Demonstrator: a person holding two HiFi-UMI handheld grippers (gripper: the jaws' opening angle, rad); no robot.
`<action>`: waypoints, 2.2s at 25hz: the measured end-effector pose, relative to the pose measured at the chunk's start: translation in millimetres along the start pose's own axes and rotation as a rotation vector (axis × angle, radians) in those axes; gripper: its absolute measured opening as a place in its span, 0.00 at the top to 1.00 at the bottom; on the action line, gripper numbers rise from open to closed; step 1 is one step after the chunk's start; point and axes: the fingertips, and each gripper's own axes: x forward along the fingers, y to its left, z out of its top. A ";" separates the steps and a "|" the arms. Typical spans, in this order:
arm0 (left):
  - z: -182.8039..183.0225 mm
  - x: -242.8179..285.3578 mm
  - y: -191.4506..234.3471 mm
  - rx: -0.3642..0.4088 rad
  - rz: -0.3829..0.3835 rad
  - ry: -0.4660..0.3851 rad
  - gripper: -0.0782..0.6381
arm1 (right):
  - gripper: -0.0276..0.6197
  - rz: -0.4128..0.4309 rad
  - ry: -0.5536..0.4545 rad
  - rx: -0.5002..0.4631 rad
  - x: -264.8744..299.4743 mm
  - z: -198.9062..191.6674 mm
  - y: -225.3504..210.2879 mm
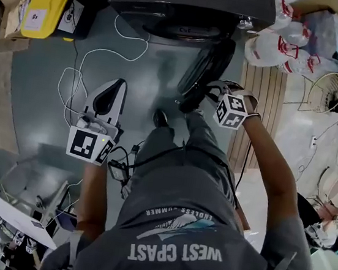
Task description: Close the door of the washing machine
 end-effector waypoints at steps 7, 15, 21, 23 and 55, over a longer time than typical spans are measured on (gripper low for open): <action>-28.9 14.0 10.6 -0.059 0.074 0.025 0.87 | 0.67 0.102 0.094 -0.256 54.8 -21.2 -3.4; -44.8 18.5 26.3 -0.105 0.141 0.039 0.87 | 0.76 0.068 0.019 -0.270 69.1 -2.6 -30.3; -49.9 13.8 29.6 -0.126 0.185 0.043 0.87 | 0.77 0.050 -0.005 -0.246 74.8 11.1 -43.1; -52.3 12.8 30.6 -0.133 0.196 0.046 0.87 | 0.77 0.040 -0.007 -0.237 76.9 16.5 -49.5; -74.8 3.6 65.3 -0.209 0.309 0.065 0.87 | 0.80 -0.204 0.008 -0.165 119.3 82.1 -172.8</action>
